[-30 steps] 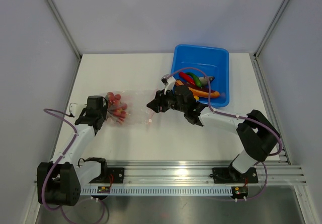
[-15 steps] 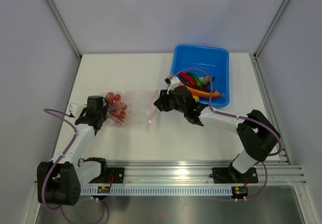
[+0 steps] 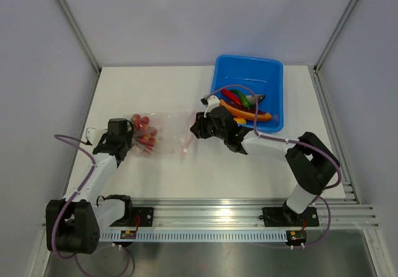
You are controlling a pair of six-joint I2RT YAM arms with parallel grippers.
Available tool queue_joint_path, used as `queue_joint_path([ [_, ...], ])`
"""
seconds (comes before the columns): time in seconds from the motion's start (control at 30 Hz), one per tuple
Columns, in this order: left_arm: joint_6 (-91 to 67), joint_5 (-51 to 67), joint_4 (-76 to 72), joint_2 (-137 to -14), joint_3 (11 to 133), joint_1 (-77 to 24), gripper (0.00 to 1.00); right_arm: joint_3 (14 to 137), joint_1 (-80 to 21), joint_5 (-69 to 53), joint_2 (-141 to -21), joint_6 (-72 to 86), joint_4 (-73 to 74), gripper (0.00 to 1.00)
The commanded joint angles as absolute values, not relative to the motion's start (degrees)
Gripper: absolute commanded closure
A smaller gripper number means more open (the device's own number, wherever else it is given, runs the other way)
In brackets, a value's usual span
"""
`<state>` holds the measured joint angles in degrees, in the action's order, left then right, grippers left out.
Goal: Open the zip-top bag and remove the fake food
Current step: Pick up the fake fruit from the center of the board.
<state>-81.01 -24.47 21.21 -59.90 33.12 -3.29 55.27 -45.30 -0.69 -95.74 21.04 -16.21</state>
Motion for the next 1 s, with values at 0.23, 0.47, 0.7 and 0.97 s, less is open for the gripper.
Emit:
queue_joint_path([
  [0.23,-80.60,-25.58,20.66,-61.70,33.93,-2.90,1.00,61.08,-47.99,-5.80,-101.25,17.14,-19.33,0.57],
  [0.47,-78.66,-24.52,19.69,-64.16,34.45,-3.16,1.00,62.75,-49.39,-7.64,-103.36,15.12,-19.95,0.52],
  [0.7,-77.78,-24.70,19.25,-67.23,34.98,-4.22,1.00,64.25,-49.66,-10.28,-106.08,14.85,-20.21,0.46],
  [0.97,-77.08,-24.00,16.88,-68.64,34.28,-4.48,1.00,66.62,-50.54,-12.13,-108.72,13.71,-19.08,0.38],
])
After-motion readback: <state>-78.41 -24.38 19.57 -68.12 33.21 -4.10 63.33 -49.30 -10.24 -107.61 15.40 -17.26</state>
